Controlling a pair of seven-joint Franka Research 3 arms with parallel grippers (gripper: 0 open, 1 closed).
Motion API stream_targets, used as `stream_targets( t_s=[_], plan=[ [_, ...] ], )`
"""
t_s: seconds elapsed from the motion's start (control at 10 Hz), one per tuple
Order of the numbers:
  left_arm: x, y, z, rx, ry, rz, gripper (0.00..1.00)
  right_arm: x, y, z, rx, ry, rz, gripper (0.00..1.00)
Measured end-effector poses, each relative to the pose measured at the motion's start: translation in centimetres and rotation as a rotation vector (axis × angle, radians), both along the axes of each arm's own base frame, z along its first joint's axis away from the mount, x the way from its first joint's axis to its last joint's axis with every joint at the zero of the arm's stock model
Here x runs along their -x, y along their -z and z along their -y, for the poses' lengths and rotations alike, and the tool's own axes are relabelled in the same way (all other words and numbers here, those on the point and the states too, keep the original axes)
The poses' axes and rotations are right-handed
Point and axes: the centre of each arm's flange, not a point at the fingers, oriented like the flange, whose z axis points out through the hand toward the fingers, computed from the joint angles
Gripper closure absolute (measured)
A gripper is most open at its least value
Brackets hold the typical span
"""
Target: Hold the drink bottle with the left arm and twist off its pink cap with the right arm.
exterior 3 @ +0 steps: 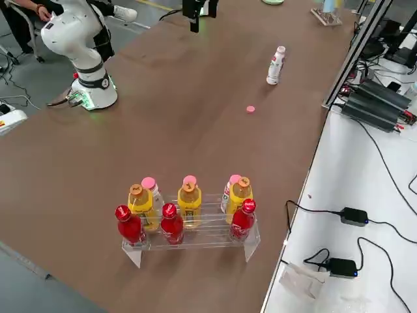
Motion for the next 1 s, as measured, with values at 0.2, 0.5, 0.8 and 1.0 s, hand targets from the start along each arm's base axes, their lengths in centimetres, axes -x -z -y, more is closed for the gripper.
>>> stream_targets(
  t_s=[0.2, 0.5, 0.8, 1.0],
  plan=[
    [0.6, -1.2, -1.7, -0.042, 0.016, 0.019, 0.00, 0.0, 0.0, 0.0, 0.000, 0.000, 0.000, 0.00],
    [0.9, -1.7, -1.4, -0.046, 0.059, 0.028, 0.00, 0.0, 0.0, 0.0, 0.000, -0.001, 0.000, 0.00],
    [1.0, -1.7, 3.0, -0.092, 0.132, 0.029, 0.00, 0.0, 0.0, -0.1, 0.000, -0.002, 0.001, 0.00],
    [1.0, -1.7, 3.1, -0.092, 0.136, 0.029, 0.00, 0.0, 0.0, -0.1, 0.000, -0.002, 0.000, 0.00]
  ],
)
